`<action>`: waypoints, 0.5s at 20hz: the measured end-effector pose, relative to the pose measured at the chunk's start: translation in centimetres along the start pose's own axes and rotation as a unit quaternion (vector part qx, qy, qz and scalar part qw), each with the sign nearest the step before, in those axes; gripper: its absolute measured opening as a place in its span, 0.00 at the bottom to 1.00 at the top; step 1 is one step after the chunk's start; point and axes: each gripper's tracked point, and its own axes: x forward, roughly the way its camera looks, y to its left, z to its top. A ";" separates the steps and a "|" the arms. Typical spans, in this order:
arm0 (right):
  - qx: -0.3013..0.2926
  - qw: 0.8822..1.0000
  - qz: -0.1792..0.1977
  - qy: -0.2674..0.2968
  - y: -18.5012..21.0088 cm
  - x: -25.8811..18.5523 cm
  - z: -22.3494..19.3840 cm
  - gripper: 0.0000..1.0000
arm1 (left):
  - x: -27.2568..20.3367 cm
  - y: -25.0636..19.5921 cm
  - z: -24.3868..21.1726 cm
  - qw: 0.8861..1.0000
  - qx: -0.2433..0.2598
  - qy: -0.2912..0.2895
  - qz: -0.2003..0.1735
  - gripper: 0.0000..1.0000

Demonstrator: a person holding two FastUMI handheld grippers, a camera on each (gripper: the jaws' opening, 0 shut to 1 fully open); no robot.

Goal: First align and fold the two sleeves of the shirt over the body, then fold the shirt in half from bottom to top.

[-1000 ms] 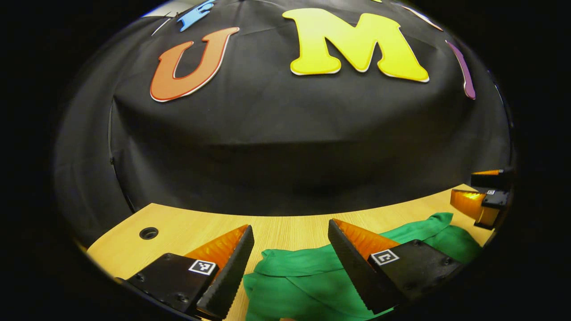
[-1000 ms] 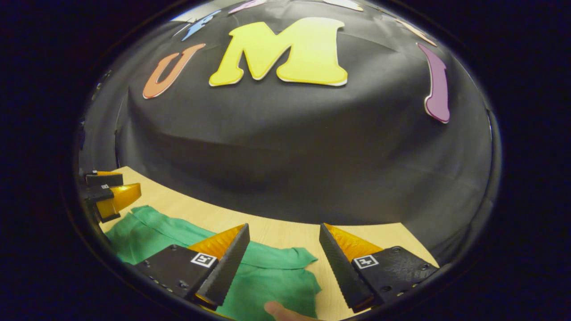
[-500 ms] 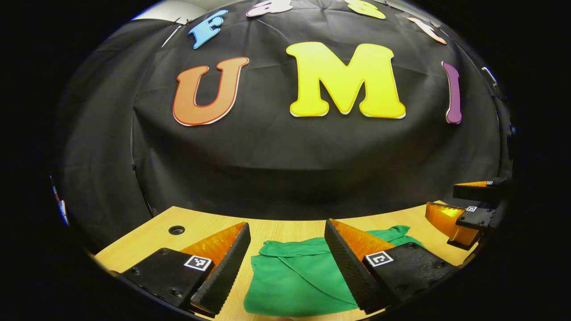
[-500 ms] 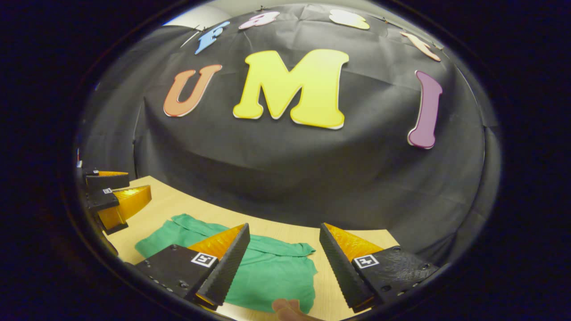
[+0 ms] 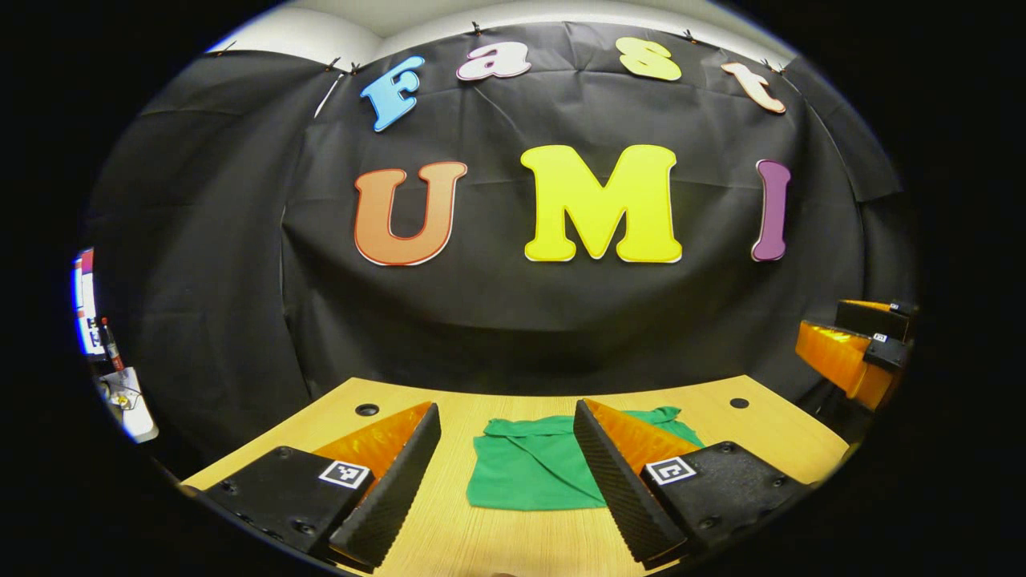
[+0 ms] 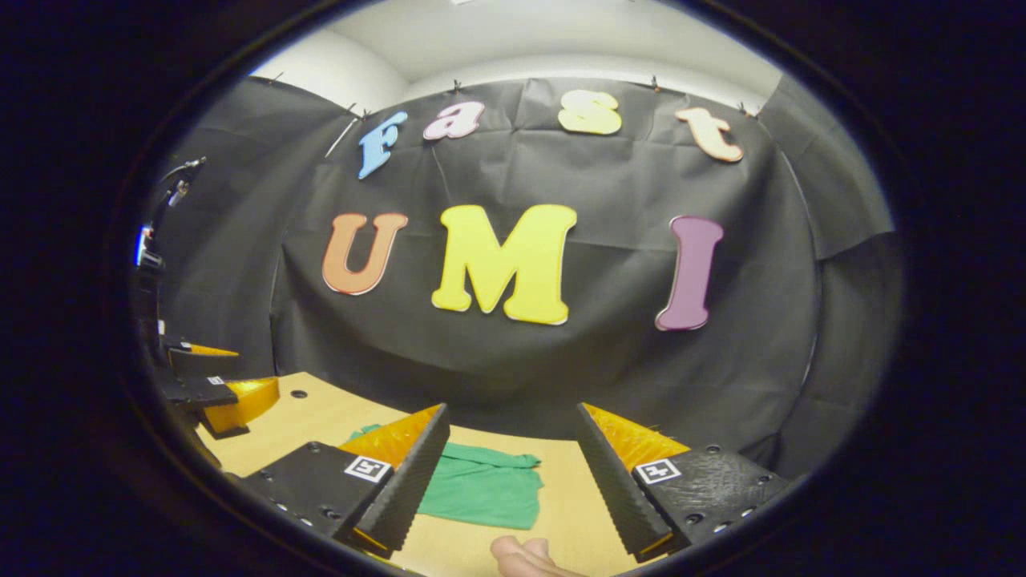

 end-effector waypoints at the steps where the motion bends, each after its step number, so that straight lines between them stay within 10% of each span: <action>1: -0.004 1.000 -0.005 -0.004 -0.4 -1.7 0.2 0.95 | -1.8 -0.1 0.1 1.000 0.000 -0.002 -0.002 1.00; 10: 0.011 1.000 -0.001 -0.006 -1.4 -15.9 -2.6 0.95 | -14.0 -0.3 -2.1 0.999 -0.021 -0.024 -0.011 1.00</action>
